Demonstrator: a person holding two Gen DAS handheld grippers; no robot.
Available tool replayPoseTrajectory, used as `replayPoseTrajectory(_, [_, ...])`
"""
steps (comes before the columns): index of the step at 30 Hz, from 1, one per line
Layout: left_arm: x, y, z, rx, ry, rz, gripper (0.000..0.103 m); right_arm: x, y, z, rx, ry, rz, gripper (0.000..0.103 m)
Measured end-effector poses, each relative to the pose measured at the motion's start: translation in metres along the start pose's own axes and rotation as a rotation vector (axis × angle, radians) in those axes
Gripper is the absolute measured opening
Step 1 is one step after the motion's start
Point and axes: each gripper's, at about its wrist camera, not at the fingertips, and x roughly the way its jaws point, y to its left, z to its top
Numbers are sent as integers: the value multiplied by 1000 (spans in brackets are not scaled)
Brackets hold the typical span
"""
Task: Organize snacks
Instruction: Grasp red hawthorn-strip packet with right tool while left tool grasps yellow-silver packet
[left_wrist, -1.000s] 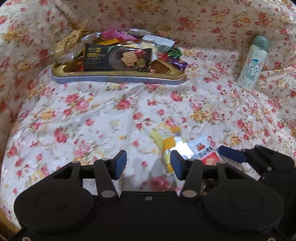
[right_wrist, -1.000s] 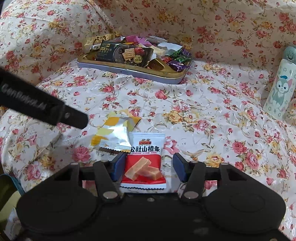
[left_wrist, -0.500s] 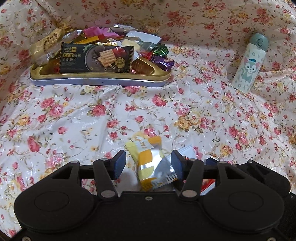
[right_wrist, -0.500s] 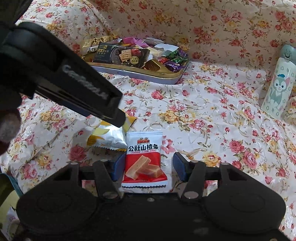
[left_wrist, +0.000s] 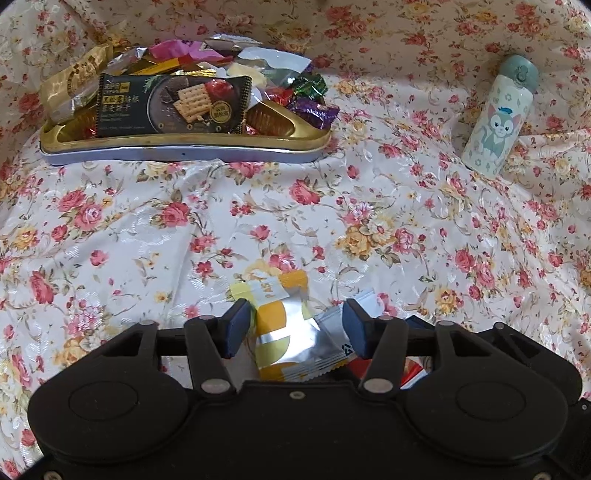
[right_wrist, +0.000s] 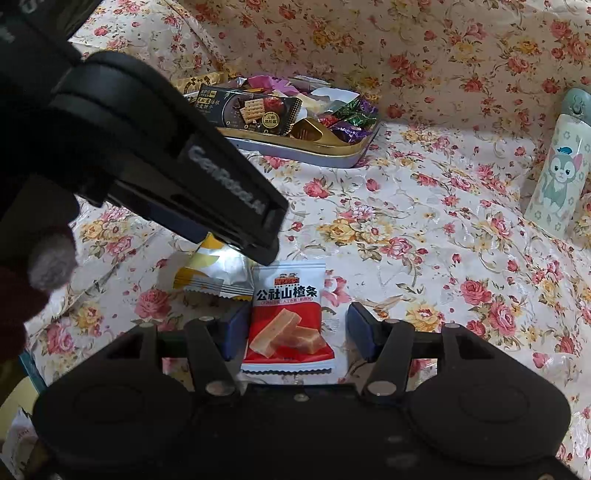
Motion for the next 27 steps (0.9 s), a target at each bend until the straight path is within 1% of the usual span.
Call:
replayPoseTrajectory(4, [4,0,-1,11,2,17,62,-1,0,-1,2,-5,3,61])
replayPoseTrajectory(8, [2,6,-1,13,-2,28,58,0,0,0,3,-4,3,62])
replayPoseTrajectory(15, [-1,22,-2,7,-4,47,57,0,2,0,5,-7,-1,63])
replayPoseTrajectory(20, [-2,31,-3,18,-15,74,57,1,2,1,9,-3,-1,65])
replayPoseTrajectory(27, [3,20,-6,97,-37,105,61,3,2,2,11,-1,-4,66])
